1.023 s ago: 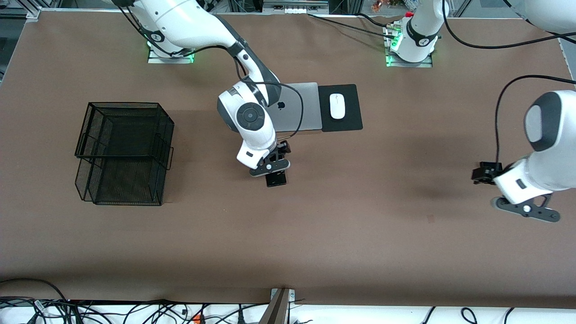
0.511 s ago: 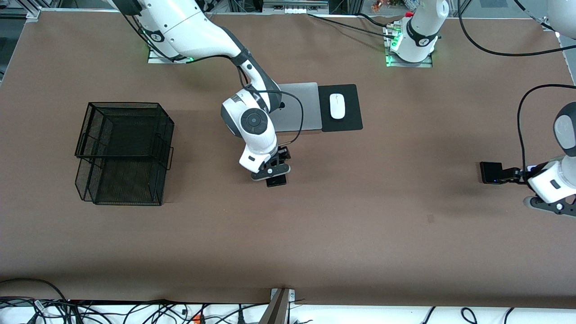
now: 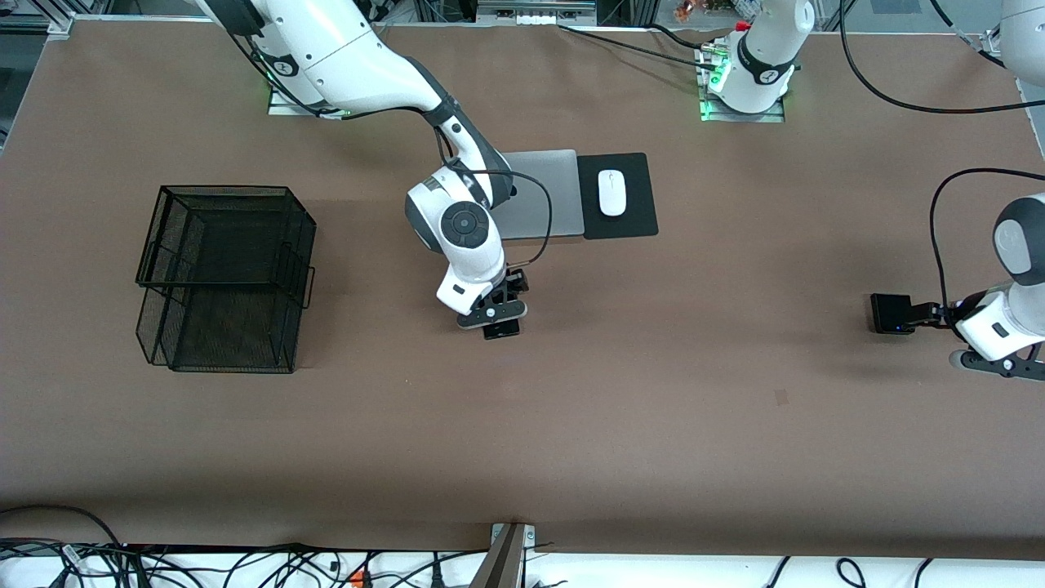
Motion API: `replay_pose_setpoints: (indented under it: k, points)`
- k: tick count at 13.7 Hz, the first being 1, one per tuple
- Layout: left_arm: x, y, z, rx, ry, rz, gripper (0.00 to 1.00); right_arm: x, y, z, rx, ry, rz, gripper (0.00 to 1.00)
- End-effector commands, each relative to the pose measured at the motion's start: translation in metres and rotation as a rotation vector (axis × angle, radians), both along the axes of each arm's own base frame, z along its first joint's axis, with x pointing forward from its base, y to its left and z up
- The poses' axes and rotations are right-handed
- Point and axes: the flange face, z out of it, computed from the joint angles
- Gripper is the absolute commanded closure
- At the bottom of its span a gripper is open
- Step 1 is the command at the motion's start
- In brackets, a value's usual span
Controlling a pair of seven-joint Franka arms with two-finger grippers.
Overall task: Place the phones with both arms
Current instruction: 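Grasp the bar phone with the right gripper while the left gripper nears the flip phone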
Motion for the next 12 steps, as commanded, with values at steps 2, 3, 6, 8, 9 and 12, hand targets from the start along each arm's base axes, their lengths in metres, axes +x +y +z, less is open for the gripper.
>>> replay_pose_setpoints:
  k: [2,3,6,8,9,12]
  points:
    - [-0.016,0.025,-0.02,-0.007,0.009,0.034,0.0,-0.002,0.011,-0.004,0.002,-0.014,-0.006,0.0]
    - [-0.02,0.03,-0.028,-0.011,0.022,0.045,0.0,-0.002,0.011,-0.007,0.001,-0.016,-0.006,0.0]
    - [-0.026,0.035,-0.044,-0.02,0.045,0.055,0.0,-0.003,0.011,-0.013,0.0,-0.019,-0.001,0.0]
    - [-0.028,0.038,-0.059,-0.028,0.059,0.069,0.0,-0.003,0.011,-0.013,-0.002,-0.021,-0.001,0.03]
    - [-0.029,0.038,-0.069,-0.028,0.055,0.073,0.0,-0.003,0.011,-0.014,-0.002,-0.021,-0.001,0.11]
    - [-0.03,0.036,-0.094,-0.03,0.055,0.082,0.0,-0.002,0.011,-0.015,0.004,-0.028,0.005,0.85]
